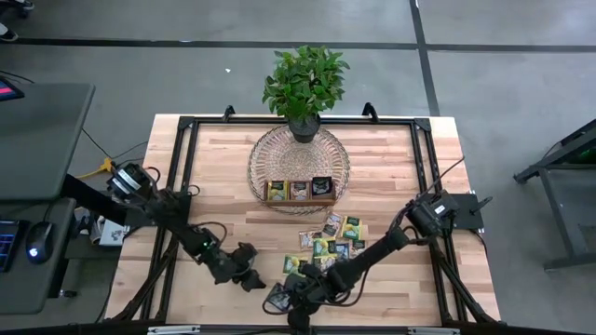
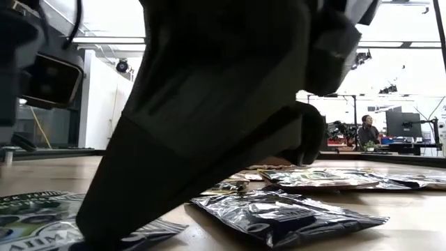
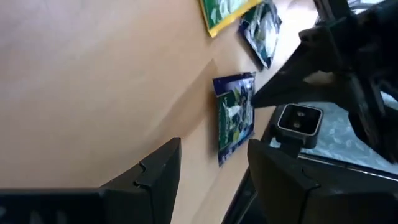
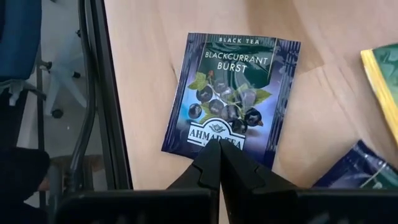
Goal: Pick & Place Tea
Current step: Put the violet tea bag into the right section of the wooden organizer
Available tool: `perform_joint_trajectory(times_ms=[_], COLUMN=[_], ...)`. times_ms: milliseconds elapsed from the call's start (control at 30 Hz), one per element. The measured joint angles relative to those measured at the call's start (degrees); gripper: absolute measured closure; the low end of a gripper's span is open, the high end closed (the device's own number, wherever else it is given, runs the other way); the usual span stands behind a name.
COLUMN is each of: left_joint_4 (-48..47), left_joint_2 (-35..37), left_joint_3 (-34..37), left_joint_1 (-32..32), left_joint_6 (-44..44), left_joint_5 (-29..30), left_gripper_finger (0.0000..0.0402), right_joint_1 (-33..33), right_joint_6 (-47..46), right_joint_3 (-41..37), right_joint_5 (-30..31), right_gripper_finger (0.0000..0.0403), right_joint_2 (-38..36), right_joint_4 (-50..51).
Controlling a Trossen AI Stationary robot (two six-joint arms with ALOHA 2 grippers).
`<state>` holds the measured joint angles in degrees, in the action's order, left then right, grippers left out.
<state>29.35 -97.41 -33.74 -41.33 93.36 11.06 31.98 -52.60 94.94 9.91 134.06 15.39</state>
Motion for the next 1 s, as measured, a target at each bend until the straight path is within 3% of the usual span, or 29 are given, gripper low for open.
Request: perform_joint_trajectory(times_ms=[367, 767, 1000], left_joint_4=[-4.7, -2.7, -6.8], left_joint_2=[0.1, -5.7, -6.3], left_joint_3=[-0.2, -2.0, -5.3], left_joint_1=[5.4, 5.4, 5.7], left_joint_6=[0.2, -1.0, -2.9], left_joint_5=[-10.1, -12.0, -11.3], left_gripper_finger=[0.0218, 0.0218, 0.0218], right_joint_1=[-1.4, -2.9, -3.8], right_joint_6=[0.1, 0.6, 1.6], right_joint_3=[-0.1, -0.2, -0.2], right_joint_5=[1.0, 2.0, 1.8], right_gripper_finger=[0.0403, 0.0403, 0.0403], right_joint_2=[0.0, 0.1, 0.1], right_joint_4=[-0.4, -1.7, -3.0])
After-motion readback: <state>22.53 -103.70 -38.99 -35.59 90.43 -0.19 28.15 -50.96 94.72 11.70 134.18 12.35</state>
